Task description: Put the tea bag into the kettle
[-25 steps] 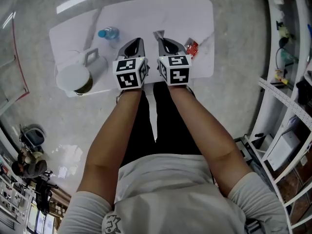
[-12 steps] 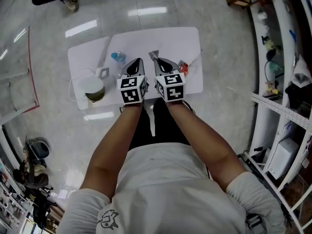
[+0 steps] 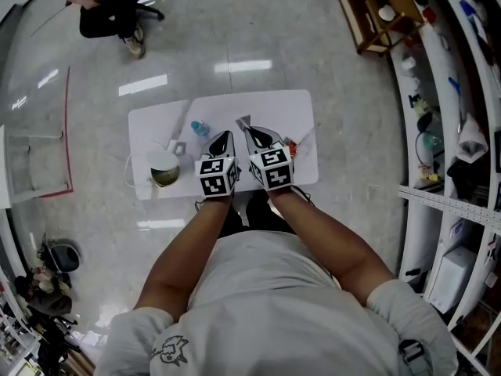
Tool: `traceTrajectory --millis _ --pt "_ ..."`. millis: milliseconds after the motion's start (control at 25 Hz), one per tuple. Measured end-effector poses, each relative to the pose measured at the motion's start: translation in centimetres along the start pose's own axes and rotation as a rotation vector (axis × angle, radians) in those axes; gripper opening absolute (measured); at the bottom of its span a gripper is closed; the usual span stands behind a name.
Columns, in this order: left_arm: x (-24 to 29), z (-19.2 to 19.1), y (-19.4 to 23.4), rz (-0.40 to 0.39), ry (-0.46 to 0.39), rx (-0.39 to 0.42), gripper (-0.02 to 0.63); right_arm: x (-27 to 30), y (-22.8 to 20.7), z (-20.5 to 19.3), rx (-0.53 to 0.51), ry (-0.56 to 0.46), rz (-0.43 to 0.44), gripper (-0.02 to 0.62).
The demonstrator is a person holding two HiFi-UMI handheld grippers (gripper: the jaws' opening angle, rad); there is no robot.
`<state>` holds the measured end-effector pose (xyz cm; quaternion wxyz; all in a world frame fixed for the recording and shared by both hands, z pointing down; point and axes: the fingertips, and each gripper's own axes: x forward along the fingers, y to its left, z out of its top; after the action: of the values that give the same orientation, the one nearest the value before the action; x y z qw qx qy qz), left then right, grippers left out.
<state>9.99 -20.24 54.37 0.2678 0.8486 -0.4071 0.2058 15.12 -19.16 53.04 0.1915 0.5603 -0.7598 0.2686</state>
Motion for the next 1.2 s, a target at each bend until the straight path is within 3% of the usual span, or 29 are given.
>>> traceTrajectory --millis 280,640,1200 --pt "-1.8 1.3 1.7 0.106 -0.053 -0.046 0.002 0.4 1.9 0.7 -0.038 0.011 0.092 0.012" --pt "-6.6 -0.2 6.9 0.227 -0.084 -0.129 0.002 2.4 9.3 1.2 -0.129 0.021 0.226 0.012" --pt "-14.4 -3.1 16.1 0.299 -0.086 -0.186 0.002 5.2 21.3 -1.0 -0.172 0.073 0.301 0.012"
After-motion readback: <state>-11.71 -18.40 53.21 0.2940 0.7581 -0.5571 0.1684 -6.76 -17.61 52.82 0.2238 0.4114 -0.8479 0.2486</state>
